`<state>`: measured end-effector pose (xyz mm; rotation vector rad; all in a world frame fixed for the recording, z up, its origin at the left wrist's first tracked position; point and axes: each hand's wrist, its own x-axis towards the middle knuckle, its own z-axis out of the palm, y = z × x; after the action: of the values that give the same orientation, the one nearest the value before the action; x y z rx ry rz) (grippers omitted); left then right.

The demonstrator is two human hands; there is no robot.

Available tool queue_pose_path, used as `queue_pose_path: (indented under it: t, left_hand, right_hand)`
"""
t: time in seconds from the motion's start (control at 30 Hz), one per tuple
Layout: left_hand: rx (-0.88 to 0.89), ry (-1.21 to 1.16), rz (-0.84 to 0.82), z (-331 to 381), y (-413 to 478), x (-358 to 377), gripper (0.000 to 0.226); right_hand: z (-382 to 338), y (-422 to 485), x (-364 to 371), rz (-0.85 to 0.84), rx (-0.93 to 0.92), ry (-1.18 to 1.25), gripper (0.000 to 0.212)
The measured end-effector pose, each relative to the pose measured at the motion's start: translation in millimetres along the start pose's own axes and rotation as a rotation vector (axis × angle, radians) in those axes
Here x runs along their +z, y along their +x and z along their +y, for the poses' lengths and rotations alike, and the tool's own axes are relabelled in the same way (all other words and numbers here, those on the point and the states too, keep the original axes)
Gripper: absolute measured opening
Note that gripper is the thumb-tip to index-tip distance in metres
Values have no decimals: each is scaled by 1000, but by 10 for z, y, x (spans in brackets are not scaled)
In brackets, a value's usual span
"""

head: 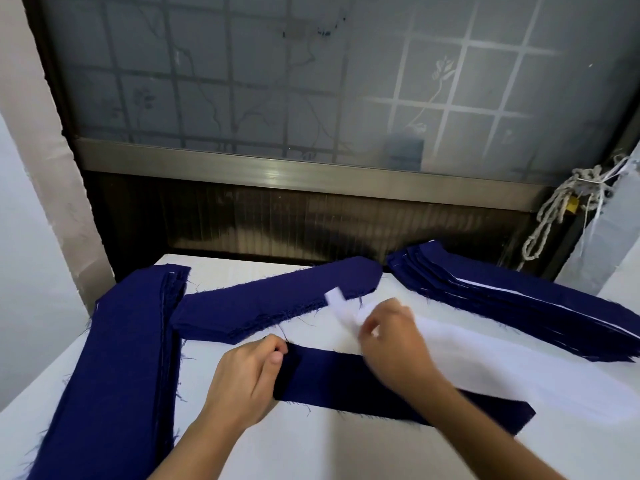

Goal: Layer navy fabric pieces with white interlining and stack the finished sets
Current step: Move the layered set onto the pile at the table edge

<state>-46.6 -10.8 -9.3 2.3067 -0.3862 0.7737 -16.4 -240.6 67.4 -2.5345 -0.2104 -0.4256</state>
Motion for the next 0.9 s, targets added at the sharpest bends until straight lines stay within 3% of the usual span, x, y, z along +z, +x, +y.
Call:
queue_pose_path:
  t: [0.07,0.17,0.27,0.37,0.5,0.73,0.9]
  left_hand:
    - [10,-25,-8,-22,-2,-12,70]
    - [-5,-16,-25,-24,-9,-39,66]
    - [-141,47,-105,-32,10,-20,55]
    - [-232,99,-137,-45,36,16,25]
    - [-147,178,-89,-14,33,27,16]
    - [-96,179,63,66,47,-15,15]
    - [-239,145,124,19,44,-27,20]
  right_hand:
    - [-235,-206,244,-35,-50,-111,12]
    - [-428,-426,598,-143,-136,-235,28]
    - [-457,-467,776,-133,-121,-141,20]
    - [-358,-363,826,-124,-145,-90,24]
    - [-210,-217,775,-271,-159,28,50]
    - [-73,-140,715,-325,-181,-2,42]
    - [232,-83,416,-277,-209,-167,50]
